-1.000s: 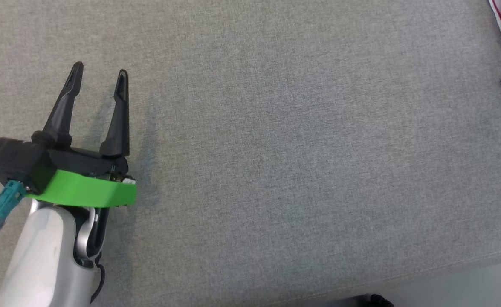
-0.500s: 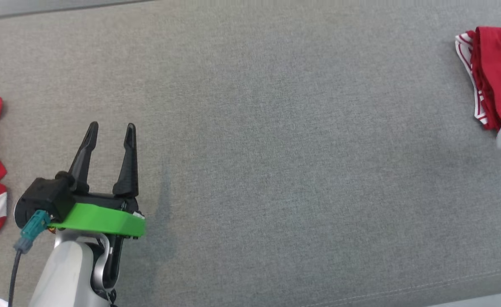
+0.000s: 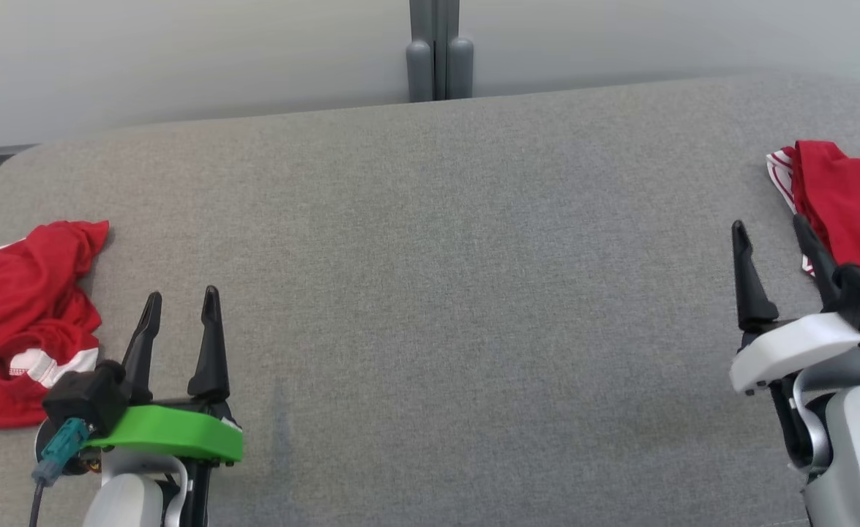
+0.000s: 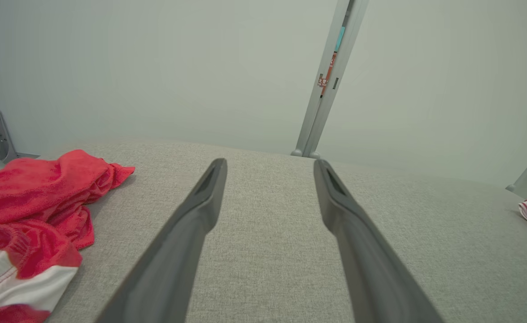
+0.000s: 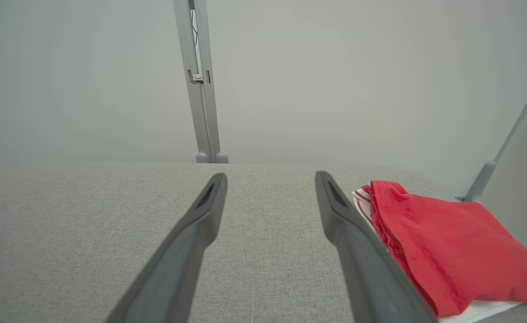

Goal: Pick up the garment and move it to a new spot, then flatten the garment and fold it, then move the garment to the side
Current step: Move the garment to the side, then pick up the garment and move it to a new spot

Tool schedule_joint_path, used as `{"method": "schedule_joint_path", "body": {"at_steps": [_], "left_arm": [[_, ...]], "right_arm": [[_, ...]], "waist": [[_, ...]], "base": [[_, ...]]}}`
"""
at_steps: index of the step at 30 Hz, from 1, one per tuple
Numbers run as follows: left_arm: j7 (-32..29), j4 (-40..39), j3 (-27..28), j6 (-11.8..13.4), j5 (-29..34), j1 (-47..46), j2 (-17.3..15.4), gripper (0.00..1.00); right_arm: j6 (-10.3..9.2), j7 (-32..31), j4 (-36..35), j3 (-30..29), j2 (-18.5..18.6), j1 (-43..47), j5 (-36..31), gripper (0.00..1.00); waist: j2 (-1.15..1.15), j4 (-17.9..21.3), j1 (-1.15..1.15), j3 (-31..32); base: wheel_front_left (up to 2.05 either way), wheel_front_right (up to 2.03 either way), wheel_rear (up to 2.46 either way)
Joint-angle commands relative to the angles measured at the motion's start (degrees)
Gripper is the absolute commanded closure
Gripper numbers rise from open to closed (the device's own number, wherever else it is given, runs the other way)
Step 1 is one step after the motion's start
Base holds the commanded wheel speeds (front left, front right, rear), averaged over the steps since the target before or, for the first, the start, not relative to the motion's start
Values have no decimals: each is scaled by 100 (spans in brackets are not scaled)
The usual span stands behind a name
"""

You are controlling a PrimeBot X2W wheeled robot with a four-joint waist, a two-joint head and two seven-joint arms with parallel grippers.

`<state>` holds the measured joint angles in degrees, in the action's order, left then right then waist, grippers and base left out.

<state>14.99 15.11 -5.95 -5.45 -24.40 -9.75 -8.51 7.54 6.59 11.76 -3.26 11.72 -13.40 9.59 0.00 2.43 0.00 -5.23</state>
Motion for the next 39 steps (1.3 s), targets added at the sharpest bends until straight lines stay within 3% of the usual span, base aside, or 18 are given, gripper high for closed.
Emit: {"method": "schedule_joint_path", "body": {"at_steps": [1,12,28,39], "left_arm": [[19,-3,54,15,17,152,13,0],[20,-42,356,-7,216,641,151,0],[21,120,359,-100,284,500,284,0],[21,140,366,-149,333,464,353,0]], "right_arm": [[-11,-54,-95,36,-46,159,37,0],[-11,-228,-522,53,-309,956,40,0],[-11,-392,-518,249,-336,1010,41,0],[-11,-377,-533,433,-333,971,-6,0]], "waist": [[0,-67,0,272],[0,-39,0,532],[0,-23,0,507],[0,-543,0,469]], "base": [[0,0,0],[0,0,0],[0,0,0],[0,0,0]]}}
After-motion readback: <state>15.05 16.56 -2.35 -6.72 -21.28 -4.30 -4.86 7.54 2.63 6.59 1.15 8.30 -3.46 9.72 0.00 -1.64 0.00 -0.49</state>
